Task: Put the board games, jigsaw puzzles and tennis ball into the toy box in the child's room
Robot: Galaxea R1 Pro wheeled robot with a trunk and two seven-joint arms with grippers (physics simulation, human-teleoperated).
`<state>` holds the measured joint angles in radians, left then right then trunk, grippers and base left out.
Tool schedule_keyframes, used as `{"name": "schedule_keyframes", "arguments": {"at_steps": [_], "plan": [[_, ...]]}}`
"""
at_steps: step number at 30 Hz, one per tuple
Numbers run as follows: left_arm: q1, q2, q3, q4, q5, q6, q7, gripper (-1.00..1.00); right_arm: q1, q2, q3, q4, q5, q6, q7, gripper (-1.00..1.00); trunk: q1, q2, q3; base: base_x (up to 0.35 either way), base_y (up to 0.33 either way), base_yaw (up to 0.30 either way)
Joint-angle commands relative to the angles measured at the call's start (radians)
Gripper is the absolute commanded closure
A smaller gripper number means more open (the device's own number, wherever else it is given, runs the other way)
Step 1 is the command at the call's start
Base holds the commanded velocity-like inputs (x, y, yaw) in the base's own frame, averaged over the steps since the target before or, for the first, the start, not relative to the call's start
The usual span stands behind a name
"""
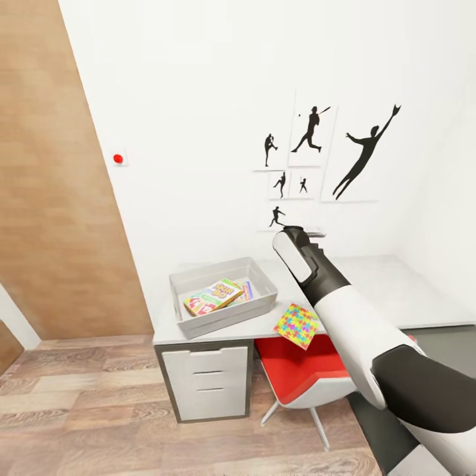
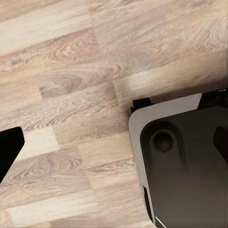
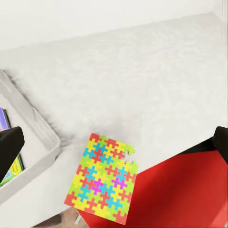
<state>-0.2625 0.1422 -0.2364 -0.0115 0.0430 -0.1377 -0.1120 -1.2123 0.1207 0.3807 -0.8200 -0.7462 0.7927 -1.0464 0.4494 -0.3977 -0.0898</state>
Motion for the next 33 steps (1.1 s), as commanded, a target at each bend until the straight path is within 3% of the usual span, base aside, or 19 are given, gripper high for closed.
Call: {"name": "schedule_keyframes", "arguments": {"at_steps": [1,7,15,27,33], "plan": [[-0.001,0.0,-0.006,0.001,0.005,-0.003,-0.003,-1.0,-0.001,-0.008,0.003,-0.001,-0.009,0.005,-0.009,-1.0,0.001,-0.002,-0.002,-0.038,0.057,0.0],[-0.001,0.0,-0.006,0.001,0.004,-0.004,-0.003,-1.0,0.009,-0.062,0.001,-0.008,-0.01,0.002,-0.009,-1.0,0.001,-0.002,-0.002,-0.011,0.017,0.0],[-0.001,0.0,-0.006,0.001,0.003,-0.004,-0.003,-1.0,0.045,-0.153,0.0,-0.105,-0.017,0.008,-0.01,-1.0,0.001,-0.002,-0.002,-0.001,0.001,0.0],[-0.001,-0.001,-0.006,0.001,0.003,-0.005,-0.003,-1.0,0.1,-0.208,-0.018,-0.121,-0.019,0.003,-0.01,-1.0,0.001,-0.002,-0.002,0.037,0.095,0.0],[-0.001,-0.001,-0.007,0.0,0.003,-0.005,-0.003,-1.0,0.102,-0.215,-0.021,-0.119,-0.02,0.001,-0.007,-1.0,0.001,-0.002,-0.002,0.005,0.021,0.0]]}}
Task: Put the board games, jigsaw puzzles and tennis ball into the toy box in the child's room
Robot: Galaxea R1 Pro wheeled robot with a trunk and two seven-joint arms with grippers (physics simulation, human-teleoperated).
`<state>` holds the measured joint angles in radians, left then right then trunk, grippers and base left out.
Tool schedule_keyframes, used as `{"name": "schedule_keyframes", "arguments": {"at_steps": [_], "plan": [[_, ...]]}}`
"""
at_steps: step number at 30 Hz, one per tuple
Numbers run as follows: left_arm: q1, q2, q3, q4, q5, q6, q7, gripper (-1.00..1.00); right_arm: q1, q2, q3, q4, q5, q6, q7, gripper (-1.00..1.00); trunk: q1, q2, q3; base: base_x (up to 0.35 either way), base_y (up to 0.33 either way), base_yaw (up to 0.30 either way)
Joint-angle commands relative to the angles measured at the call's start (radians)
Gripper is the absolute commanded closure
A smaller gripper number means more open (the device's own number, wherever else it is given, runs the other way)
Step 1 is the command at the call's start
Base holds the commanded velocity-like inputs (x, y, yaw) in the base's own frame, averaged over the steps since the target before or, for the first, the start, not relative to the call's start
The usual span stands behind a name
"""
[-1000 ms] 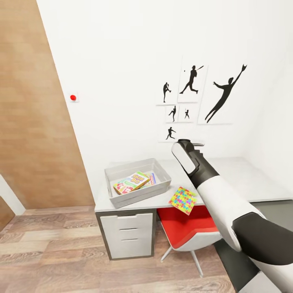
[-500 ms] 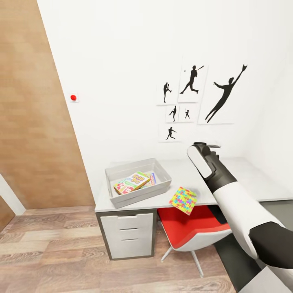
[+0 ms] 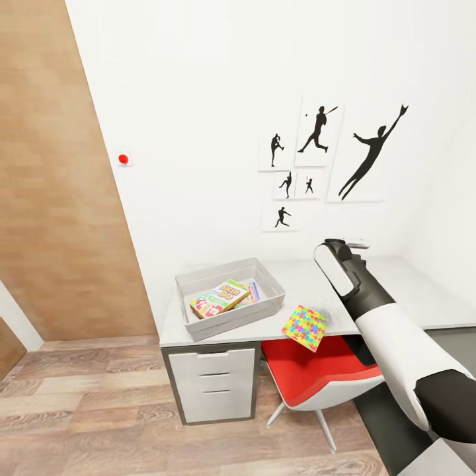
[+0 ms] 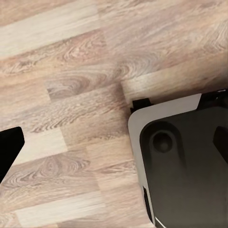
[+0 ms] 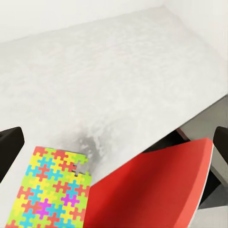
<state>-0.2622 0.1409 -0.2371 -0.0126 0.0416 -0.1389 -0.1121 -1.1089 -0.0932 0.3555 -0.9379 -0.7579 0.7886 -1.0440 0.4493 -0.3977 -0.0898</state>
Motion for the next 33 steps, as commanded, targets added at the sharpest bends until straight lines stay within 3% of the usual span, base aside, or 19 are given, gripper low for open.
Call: {"name": "schedule_keyframes", "arguments": {"at_steps": [1,9,12,15,20,27,33], "plan": [[-0.001,0.0,-0.006,0.001,0.004,-0.004,-0.003,-1.0,-0.001,-0.002,0.004,0.001,-0.009,0.005,-0.008,-1.0,0.001,-0.002,-0.002,0.002,0.006,-0.053],[-0.002,0.0,-0.007,0.0,0.004,-0.004,-0.003,-1.0,0.0,-0.007,-0.003,0.006,-0.009,0.004,-0.008,-1.0,0.001,-0.002,-0.002,-0.009,0.002,-0.213],[-0.002,0.0,-0.007,0.0,0.004,-0.004,-0.003,-1.0,0.003,-0.028,-0.013,0.006,-0.01,0.004,-0.007,-1.0,0.001,-0.002,-0.002,-0.123,-0.01,-0.273],[-0.002,0.0,-0.007,0.0,0.004,-0.004,-0.003,-1.0,0.01,-0.073,-0.024,0.004,-0.013,0.006,-0.007,-1.0,0.001,-0.002,-0.002,-0.219,-0.119,-0.279],[-0.002,0.0,-0.007,-0.001,0.004,-0.004,-0.003,-1.0,0.04,-0.1,-0.029,-0.001,-0.015,0.007,-0.007,-1.0,0.001,-0.002,-0.002,-0.152,-0.166,-0.282],[-0.002,0.001,-0.005,-0.002,0.004,-0.004,-0.003,-1.0,0.06,-0.1,-0.028,-0.002,-0.015,0.007,-0.008,-1.0,0.001,-0.002,-0.002,-0.064,0.011,-0.283],[-0.002,0.002,-0.004,-0.003,0.004,-0.004,-0.003,-1.0,0.143,-0.091,-0.028,-0.003,-0.015,0.006,-0.01,-1.0,0.001,-0.002,-0.002,-0.098,0.113,-0.283]]}}
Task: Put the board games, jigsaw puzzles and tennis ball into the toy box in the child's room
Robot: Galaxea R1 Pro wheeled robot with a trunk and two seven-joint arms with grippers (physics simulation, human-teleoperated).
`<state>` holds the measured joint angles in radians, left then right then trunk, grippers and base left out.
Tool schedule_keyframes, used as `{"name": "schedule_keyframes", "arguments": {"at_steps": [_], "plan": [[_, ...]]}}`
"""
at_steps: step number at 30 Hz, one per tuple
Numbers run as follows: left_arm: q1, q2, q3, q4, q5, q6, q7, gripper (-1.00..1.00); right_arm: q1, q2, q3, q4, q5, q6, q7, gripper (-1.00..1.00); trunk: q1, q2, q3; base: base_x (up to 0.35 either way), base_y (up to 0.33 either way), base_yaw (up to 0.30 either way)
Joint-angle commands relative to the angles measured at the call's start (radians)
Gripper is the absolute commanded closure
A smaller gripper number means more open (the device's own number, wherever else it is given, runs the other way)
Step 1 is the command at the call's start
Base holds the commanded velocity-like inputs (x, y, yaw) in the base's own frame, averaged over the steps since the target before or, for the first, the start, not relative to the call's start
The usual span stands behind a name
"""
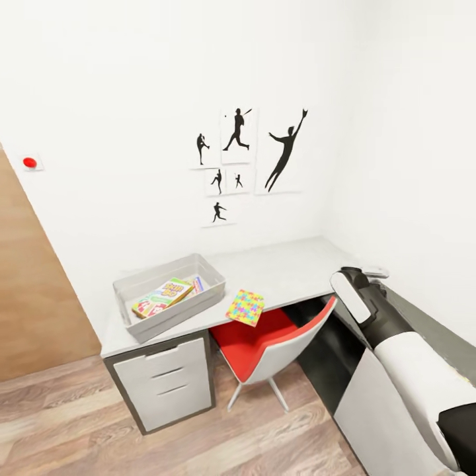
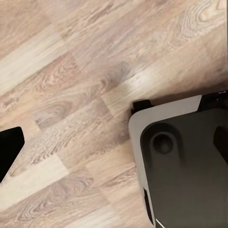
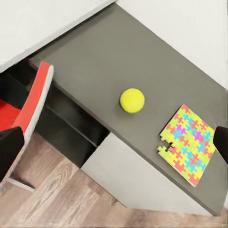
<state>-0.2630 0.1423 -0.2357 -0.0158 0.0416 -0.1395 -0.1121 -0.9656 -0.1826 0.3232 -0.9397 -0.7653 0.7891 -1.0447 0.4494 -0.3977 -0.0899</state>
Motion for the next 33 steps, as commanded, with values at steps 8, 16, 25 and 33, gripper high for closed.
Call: {"name": "schedule_keyframes", "arguments": {"at_steps": [8,16,25,33], "plan": [[-0.001,-0.001,-0.009,0.001,0.004,-0.044,-0.003,-1.0,0.141,0.001,0.004,0.001,-0.008,-0.014,-0.004,-1.0,0.001,-0.002,-0.002,-0.012,0.014,-0.281],[-0.001,-0.001,-0.004,0.0,0.005,-0.049,-0.003,-1.0,0.346,0.037,0.012,0.018,-0.012,-0.149,0.002,-1.0,0.001,-0.002,-0.003,0.0,0.001,-0.072],[-0.018,-0.001,-0.001,-0.023,0.008,-0.041,-0.013,-1.0,0.496,0.187,0.12,0.26,0.005,-0.502,0.194,-1.0,0.001,-0.002,-0.003,0.0,0.0,-0.003],[-0.022,0.021,0.0,-0.069,0.063,0.028,-0.128,-1.0,0.505,0.211,0.181,0.472,0.005,-0.744,0.333,-1.0,0.001,-0.002,-0.003,0.0,0.0,0.0]]}}
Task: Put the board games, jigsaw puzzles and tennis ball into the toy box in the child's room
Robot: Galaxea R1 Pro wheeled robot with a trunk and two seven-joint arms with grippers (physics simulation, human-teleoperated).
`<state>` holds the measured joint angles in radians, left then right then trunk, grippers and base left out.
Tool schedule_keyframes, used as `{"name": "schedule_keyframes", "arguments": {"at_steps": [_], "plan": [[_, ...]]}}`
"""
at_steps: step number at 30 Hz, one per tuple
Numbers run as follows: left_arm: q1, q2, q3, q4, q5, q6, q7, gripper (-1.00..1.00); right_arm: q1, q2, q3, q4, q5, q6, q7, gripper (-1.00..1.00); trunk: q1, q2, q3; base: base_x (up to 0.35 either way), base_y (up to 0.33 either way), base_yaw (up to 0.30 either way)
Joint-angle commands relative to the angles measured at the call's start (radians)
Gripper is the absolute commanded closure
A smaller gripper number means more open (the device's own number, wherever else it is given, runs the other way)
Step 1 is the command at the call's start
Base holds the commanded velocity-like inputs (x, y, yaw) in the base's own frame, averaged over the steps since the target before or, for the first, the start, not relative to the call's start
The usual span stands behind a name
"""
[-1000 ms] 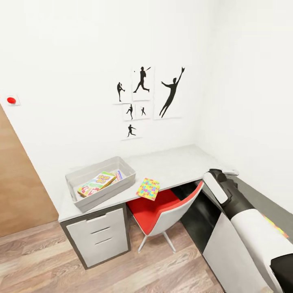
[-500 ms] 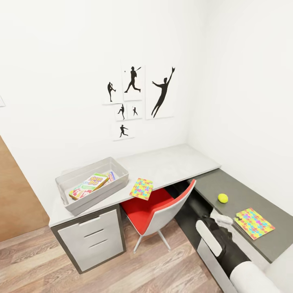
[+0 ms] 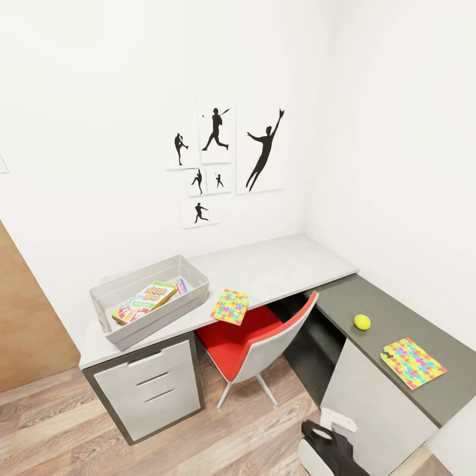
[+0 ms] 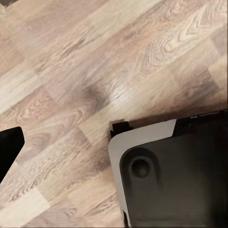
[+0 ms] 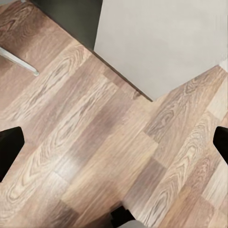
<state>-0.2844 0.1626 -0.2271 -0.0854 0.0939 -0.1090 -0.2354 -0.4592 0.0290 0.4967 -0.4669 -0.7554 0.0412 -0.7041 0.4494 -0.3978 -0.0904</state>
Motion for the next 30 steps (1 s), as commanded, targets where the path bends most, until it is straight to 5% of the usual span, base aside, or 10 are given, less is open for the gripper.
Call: {"name": "schedule_keyframes", "arguments": {"at_steps": [1,2,5,6,11,18,23,30], "plan": [[-0.002,0.017,-0.008,-0.002,0.028,0.017,-0.084,-1.0,-0.001,0.0,0.009,0.002,-0.004,-0.002,0.003,-1.0,0.001,-0.002,-0.002,0.0,0.0,0.0],[-0.002,0.025,-0.008,-0.003,0.036,0.026,-0.132,-1.0,-0.001,0.001,0.009,0.003,-0.004,-0.004,0.007,-1.0,0.001,-0.002,-0.002,0.0,0.0,0.0],[-0.002,0.071,-0.008,-0.022,0.06,0.056,-0.424,-1.0,-0.001,0.001,0.008,0.009,-0.005,-0.01,0.021,-1.0,0.001,-0.002,-0.002,0.0,0.0,0.0],[-0.002,0.103,-0.007,-0.066,0.068,0.066,-0.594,-1.0,0.0,-0.002,0.008,0.013,-0.005,-0.013,0.03,-1.0,0.001,-0.002,-0.002,0.0,0.0,0.0],[-0.004,0.116,0.015,-0.127,0.072,0.101,-0.669,-1.0,0.001,-0.002,0.007,0.016,-0.006,-0.018,0.037,-1.0,0.001,-0.002,-0.002,0.0,0.0,0.0],[-0.004,0.153,0.131,-0.3,0.071,0.247,-0.785,-1.0,0.001,-0.008,0.006,0.021,-0.008,-0.067,0.038,-1.0,0.001,-0.002,-0.002,0.0,0.0,0.0],[-0.004,0.172,0.194,-0.382,0.069,0.332,-0.814,-1.0,0.001,-0.009,0.006,0.029,-0.01,-0.076,0.038,-1.0,0.001,-0.002,-0.002,0.0,0.0,0.0],[-0.004,0.176,0.217,-0.435,0.07,0.382,-0.825,-1.0,0.002,-0.013,0.003,0.034,-0.015,-0.08,0.038,-1.0,0.001,-0.002,-0.002,0.0,0.0,0.0]]}}
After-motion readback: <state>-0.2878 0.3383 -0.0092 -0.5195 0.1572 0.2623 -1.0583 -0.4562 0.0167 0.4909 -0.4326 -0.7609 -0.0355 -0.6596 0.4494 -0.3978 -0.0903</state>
